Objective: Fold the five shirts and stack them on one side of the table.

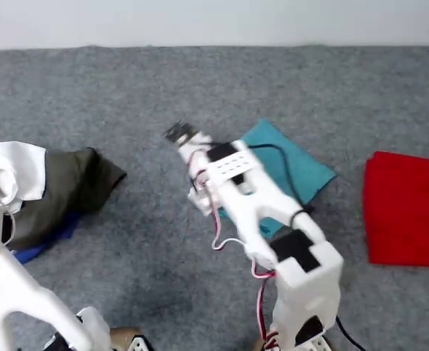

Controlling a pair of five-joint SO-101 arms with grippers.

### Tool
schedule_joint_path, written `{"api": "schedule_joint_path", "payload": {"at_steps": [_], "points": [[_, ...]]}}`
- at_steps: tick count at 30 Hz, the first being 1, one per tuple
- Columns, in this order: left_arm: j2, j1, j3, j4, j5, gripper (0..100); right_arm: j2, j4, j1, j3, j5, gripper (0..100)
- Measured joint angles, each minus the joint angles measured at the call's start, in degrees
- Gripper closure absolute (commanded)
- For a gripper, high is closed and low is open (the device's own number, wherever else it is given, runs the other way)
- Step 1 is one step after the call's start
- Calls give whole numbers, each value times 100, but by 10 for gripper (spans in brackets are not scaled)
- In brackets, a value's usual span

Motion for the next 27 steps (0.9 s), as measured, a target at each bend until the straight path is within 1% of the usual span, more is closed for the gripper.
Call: {"api": "schedule_joint_path", "payload": {"at_steps": [5,11,15,19,23,27], "points": [[0,0,0,0,0,983,26,888,35,-738,0,974],[-26,26,0,0,0,983,26,2303,554,-1960,0,974],[-413,229,0,0,0,982,-26,3086,826,-2523,0,974],[-932,624,0,9,0,982,-466,3429,1011,-2593,-18,974],[-1204,897,-9,18,0,982,-1073,3464,1407,-2593,-466,974],[-1275,967,343,18,0,983,-1451,3464,1952,-2593,-1231,969]]}}
